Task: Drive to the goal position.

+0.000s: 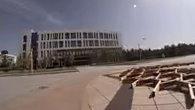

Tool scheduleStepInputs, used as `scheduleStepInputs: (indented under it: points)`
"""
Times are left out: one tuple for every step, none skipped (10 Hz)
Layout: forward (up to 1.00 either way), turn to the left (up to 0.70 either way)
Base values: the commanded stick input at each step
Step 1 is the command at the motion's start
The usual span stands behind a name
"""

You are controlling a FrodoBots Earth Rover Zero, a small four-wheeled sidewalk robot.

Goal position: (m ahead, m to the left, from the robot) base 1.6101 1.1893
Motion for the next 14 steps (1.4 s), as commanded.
scheduleStepInputs:
  points:
    - [0.05,0.0]
    - [0.05,0.0]
    - [0.05,0.0]
    - [0.05,0.0]
    - [0.05,0.0]
    - [0.05,0.0]
    - [0.05,0.0]
    - [0.05,0.0]
    - [0.05,0.0]
    - [0.05,0.0]
    - [0.05,0.0]
    - [0.05,0.0]
    - [0.05,0.0]
    - [0.05,0.0]
